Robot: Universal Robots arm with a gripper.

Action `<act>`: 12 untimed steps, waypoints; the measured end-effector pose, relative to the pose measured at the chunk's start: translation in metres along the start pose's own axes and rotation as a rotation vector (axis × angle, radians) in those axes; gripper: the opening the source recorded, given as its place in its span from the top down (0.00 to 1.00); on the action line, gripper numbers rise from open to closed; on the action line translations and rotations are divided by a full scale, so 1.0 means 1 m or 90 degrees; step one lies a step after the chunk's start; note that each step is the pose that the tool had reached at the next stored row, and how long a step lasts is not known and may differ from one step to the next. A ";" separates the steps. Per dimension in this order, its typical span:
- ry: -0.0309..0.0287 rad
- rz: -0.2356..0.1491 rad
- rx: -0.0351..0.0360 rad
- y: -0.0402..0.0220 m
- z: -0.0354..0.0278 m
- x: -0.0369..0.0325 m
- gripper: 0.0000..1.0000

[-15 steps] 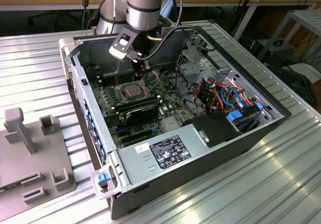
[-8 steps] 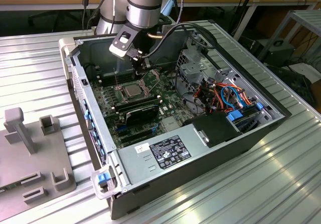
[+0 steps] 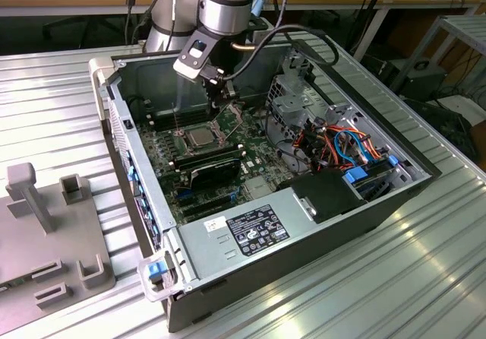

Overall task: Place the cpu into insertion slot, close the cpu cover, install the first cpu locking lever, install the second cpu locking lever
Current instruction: 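Close the cpu cover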

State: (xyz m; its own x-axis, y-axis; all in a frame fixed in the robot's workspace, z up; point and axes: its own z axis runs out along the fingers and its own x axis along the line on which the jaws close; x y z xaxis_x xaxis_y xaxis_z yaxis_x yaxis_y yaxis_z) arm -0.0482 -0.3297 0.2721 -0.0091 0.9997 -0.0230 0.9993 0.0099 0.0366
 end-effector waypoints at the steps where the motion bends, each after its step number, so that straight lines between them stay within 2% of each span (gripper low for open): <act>1: 0.0000 0.000 -0.0001 0.0002 -0.0061 -0.0001 0.89; 3: 0.0000 0.000 -0.0001 0.0007 -0.0189 -0.0003 0.89; 5: 0.0000 0.000 -0.0001 0.0008 -0.0223 -0.0003 0.89; 7: 0.0000 0.000 0.0000 0.0028 -0.0224 -0.0003 0.89; 11: -0.0001 0.000 0.0001 0.0191 -0.0211 -0.0003 0.89; 12: 0.0000 0.000 0.0002 0.0249 -0.0205 -0.0002 0.89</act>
State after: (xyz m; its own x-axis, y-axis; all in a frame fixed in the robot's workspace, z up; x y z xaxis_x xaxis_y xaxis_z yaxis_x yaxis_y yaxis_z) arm -0.0241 -0.3292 0.2935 -0.0091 0.9997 -0.0230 0.9993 0.0099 0.0362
